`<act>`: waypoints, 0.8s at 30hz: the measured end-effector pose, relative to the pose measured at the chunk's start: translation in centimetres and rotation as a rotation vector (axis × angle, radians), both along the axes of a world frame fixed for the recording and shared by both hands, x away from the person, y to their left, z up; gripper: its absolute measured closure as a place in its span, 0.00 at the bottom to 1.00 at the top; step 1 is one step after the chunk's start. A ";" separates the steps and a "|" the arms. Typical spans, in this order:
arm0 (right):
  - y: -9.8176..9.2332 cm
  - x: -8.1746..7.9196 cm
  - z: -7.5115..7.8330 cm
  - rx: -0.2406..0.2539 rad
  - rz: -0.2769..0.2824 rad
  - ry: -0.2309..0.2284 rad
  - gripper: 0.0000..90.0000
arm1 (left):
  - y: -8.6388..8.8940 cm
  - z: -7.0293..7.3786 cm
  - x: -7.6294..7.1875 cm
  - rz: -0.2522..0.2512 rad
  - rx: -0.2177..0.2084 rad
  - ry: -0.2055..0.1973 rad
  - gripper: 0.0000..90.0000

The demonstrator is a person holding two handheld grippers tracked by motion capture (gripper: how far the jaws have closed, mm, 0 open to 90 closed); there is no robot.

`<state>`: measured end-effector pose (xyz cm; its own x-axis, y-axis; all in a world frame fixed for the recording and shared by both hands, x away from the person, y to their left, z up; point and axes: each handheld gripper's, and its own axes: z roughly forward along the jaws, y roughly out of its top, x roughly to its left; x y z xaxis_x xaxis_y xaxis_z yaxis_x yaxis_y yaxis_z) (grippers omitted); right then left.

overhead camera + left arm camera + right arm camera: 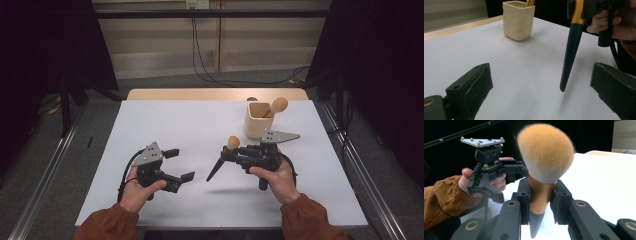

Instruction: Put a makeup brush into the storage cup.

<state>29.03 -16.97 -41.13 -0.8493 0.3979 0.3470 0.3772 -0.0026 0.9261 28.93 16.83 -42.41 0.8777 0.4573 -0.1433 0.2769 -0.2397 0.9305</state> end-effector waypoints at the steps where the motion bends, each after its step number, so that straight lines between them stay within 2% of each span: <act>1: -0.1 0.0 0.1 -0.009 -0.002 0.003 0.80 | 0.2 0.1 -0.1 0.005 -0.001 -0.006 0.04; 4: -0.4 -0.1 0.2 -0.022 -0.006 0.001 0.80 | 0.6 0.1 -0.2 0.028 -0.004 -0.008 0.04; 6: -0.5 -0.1 0.4 -0.028 -0.016 -0.002 0.80 | 0.9 0.1 -0.3 0.048 0.015 -0.018 0.04; 10: -1.1 0.0 1.0 -0.024 -0.028 -0.012 0.80 | 1.4 -0.1 -0.5 0.069 0.021 -0.031 0.04; 14: -2.0 0.1 1.3 -0.043 -0.056 -0.018 0.80 | 2.2 0.1 -0.7 0.096 -0.006 -0.019 0.04; 21: -3.3 0.2 2.0 -0.081 -0.097 -0.018 0.80 | 4.0 0.5 -1.5 0.132 -0.018 -0.043 0.04; 24: -3.8 0.3 2.4 -0.086 -0.116 -0.029 0.80 | 5.0 0.2 -1.6 0.170 -0.052 -0.018 0.03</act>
<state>29.36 -20.78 -38.75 -0.8047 0.5216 0.2836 0.3524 0.0352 0.9352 27.36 21.82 -42.20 0.7912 0.5913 -0.1559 0.2924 -0.1420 0.9457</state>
